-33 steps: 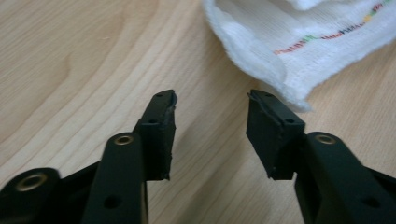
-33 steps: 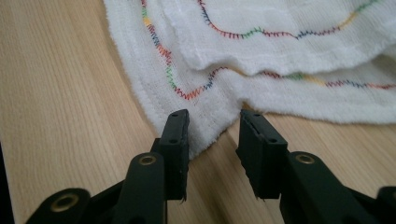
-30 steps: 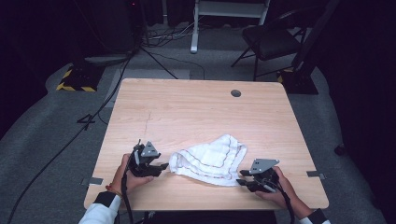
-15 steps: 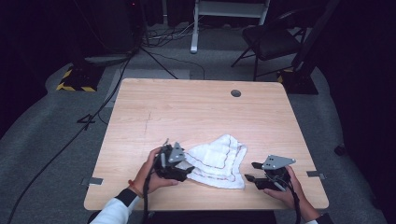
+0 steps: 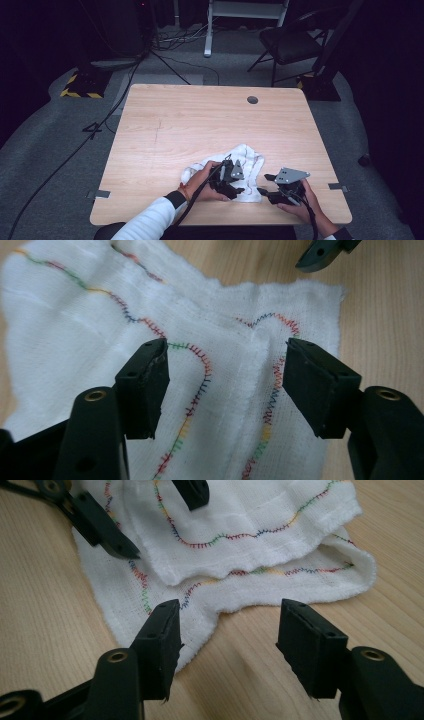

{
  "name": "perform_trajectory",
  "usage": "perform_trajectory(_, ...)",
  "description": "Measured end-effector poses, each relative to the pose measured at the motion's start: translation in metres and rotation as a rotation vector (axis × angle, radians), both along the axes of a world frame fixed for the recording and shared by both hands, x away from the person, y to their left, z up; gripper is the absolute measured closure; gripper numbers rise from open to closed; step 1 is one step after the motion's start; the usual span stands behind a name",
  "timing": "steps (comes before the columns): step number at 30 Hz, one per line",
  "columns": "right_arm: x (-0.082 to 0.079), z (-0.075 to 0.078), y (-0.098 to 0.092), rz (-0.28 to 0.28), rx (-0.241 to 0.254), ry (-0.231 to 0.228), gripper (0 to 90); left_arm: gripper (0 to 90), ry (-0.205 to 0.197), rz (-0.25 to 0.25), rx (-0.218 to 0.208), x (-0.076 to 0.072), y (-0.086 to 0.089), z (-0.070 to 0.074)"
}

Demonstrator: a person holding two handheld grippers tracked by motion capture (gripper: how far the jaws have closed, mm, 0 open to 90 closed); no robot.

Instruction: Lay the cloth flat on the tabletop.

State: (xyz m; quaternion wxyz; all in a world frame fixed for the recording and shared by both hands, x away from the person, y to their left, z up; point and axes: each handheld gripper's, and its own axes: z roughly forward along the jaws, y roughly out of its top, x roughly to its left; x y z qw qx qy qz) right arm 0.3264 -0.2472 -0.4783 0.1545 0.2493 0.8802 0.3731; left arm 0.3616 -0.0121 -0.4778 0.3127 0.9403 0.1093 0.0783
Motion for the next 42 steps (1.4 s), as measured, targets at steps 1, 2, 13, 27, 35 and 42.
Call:
perform_trajectory(1, 0.000, -0.001, 0.001, 0.007, 0.003, 0.004, 42.9, 40.0, 0.003, -0.002, 0.002, 0.002, -0.001, -0.002)
perform_trajectory(2, 0.000, -0.001, 0.003, 0.015, 0.004, 0.008, 42.9, 42.0, 0.012, -0.007, 0.001, 0.003, -0.002, -0.004)
perform_trajectory(13, 0.000, -0.012, 0.016, 0.055, -0.067, 0.020, 46.1, 76.7, -0.003, -0.048, -0.046, 0.006, 0.012, 0.005)
perform_trajectory(27, 0.004, -0.010, 0.002, 0.041, -0.075, 0.066, 48.6, 85.6, -0.081, 0.058, -0.129, 0.021, 0.061, 0.033)
perform_trajectory(35, 0.005, -0.008, -0.008, 0.030, -0.090, 0.072, 48.3, 86.1, -0.110, 0.144, -0.162, 0.029, 0.094, 0.044)
perform_trajectory(42, 0.014, 0.001, -0.016, 0.003, -0.025, 0.051, 47.7, 86.1, -0.099, 0.176, -0.151, 0.032, 0.109, 0.042)
